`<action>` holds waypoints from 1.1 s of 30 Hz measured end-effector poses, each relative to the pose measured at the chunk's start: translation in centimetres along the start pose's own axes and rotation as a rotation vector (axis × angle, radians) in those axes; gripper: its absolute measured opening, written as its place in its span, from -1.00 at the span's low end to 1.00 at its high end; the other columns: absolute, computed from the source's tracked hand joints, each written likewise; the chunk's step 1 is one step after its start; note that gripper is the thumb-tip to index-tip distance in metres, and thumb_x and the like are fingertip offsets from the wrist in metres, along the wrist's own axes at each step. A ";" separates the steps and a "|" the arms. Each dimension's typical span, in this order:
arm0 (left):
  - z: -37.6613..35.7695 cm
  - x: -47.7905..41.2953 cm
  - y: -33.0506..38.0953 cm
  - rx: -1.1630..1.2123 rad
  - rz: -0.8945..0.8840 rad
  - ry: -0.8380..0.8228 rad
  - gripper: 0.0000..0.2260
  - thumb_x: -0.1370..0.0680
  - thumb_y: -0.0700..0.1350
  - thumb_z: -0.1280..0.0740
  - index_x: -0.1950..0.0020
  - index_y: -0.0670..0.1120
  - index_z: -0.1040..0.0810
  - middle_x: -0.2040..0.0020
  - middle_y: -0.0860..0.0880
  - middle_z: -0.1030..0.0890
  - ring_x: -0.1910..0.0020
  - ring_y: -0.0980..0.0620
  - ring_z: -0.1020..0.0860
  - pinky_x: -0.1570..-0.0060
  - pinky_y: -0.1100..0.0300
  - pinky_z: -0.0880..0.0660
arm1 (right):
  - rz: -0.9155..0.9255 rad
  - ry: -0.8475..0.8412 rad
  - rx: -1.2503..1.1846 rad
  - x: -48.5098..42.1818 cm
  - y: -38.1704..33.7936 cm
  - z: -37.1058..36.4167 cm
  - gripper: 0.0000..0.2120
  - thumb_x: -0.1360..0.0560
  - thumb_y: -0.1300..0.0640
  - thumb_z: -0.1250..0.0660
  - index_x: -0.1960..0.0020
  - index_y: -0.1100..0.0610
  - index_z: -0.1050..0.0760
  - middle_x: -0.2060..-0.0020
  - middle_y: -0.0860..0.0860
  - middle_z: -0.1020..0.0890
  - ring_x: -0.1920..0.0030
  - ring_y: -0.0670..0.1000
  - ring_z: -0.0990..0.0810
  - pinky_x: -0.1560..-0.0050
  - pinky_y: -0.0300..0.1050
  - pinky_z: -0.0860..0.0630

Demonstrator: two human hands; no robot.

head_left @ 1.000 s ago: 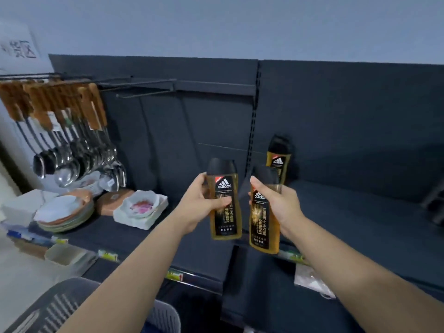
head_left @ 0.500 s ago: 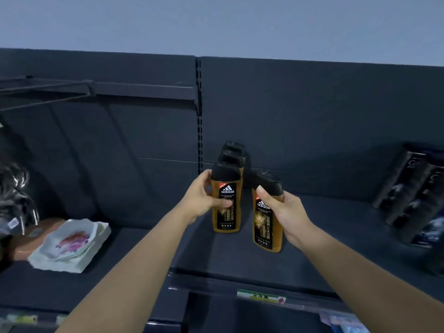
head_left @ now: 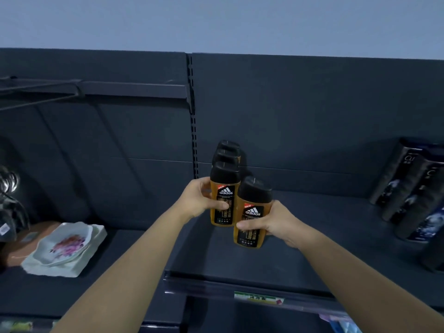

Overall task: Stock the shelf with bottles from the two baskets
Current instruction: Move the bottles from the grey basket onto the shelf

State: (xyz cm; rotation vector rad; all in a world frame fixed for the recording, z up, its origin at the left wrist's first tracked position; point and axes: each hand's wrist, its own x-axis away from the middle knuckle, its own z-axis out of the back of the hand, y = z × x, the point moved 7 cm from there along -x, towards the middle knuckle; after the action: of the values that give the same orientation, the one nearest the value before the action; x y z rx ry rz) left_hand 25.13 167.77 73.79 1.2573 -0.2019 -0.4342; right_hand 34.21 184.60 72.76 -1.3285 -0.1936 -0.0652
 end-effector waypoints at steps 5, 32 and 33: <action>2.1 1.9 -0.7 -0.227 0.043 0.112 -0.39 -0.18 -0.29 -0.64 -0.15 -0.04 -0.51 -0.14 0.04 -0.49 -0.07 0.04 -0.53 0.03 0.17 -0.53 | 0.003 -0.039 0.038 -0.8 -0.9 -2.5 -0.56 -0.23 0.24 -0.62 -0.08 0.07 -0.62 0.06 -0.03 -0.72 -0.02 -0.07 -0.66 -0.09 -0.09 -0.55; -1.2 5.4 -2.4 -0.351 0.040 -0.078 -0.58 -0.31 -0.15 -0.59 -0.12 -0.06 -0.56 0.01 0.01 -0.67 0.02 0.07 -0.64 -0.06 0.04 -0.60 | 0.003 0.015 0.049 -0.9 0.1 -4.7 -0.42 -0.17 0.26 -0.65 -0.14 0.11 -0.55 0.01 0.00 -0.70 -0.06 -0.02 -0.64 -0.15 -0.05 -0.55; -1.2 5.4 -2.4 -0.356 0.034 -0.071 -0.57 -0.32 -0.15 -0.58 -0.14 -0.06 -0.56 0.00 0.02 -0.67 0.01 0.08 -0.64 -0.06 0.04 -0.60 | 0.003 0.032 0.060 -0.6 0.2 -4.4 -0.38 -0.16 0.25 -0.66 -0.15 0.11 -0.52 -0.01 0.00 -0.68 -0.07 -0.02 -0.64 -0.15 -0.05 -0.56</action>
State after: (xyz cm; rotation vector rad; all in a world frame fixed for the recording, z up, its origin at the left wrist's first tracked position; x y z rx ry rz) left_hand 30.03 165.99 70.70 0.8894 -0.1965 -0.4634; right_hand 34.15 180.34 71.47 -1.2671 -0.1646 -0.0776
